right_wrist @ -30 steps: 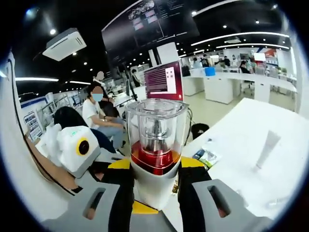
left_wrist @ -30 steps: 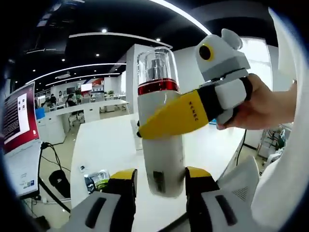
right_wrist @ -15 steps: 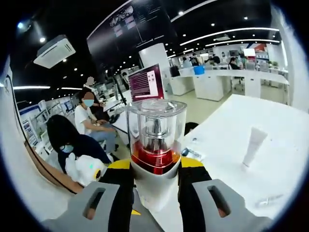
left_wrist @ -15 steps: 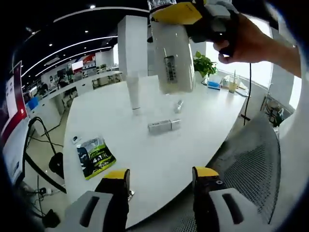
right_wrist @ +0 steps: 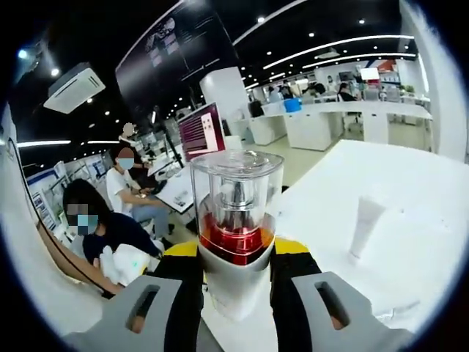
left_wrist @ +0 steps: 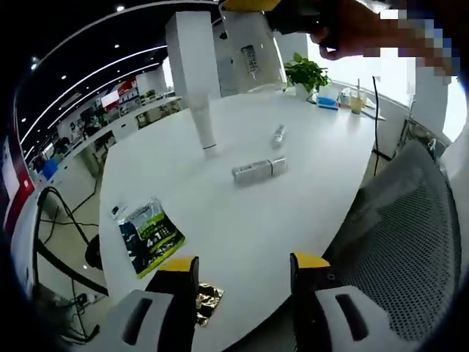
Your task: Arrange the skincare products in the storage area until every visible bottle or jar stands upright without overlapping.
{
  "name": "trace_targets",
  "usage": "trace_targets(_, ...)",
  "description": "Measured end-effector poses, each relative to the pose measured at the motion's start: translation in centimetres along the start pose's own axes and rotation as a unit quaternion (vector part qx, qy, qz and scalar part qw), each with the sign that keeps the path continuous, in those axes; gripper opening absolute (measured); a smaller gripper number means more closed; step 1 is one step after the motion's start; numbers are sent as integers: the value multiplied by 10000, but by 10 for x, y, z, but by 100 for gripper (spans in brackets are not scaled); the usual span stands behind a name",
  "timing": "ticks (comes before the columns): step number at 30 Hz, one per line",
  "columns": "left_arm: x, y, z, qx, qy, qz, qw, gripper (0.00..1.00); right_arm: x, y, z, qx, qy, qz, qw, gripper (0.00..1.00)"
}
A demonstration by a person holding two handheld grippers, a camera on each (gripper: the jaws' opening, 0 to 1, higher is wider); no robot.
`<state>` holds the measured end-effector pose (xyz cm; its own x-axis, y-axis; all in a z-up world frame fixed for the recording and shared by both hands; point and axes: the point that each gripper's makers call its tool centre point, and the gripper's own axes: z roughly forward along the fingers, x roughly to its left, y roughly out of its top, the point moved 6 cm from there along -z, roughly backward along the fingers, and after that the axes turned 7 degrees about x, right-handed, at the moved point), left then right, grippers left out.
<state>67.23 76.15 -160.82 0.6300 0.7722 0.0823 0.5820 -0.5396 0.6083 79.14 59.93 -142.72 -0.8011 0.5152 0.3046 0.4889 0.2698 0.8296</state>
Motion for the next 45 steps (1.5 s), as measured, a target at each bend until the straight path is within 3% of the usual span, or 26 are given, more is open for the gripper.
trace_targets(4, 1, -5, 9, 185, 90, -1, 9998, 48, -15, 0, -4, 48, -102, -20, 9999, 31)
trace_targets(22, 11, -8, 5, 157, 454, -144, 9987, 48, -79, -14, 6, 436, -291, 127, 9985, 31)
trace_targets(31, 12, -16, 9, 363, 521, -115, 9979, 45, -92, -23, 20, 560, -305, 165, 9978, 31)
trace_targets(45, 13, -23, 11, 555, 537, -153, 9969, 44, -109, -38, 22, 702, -577, 241, 9956, 31)
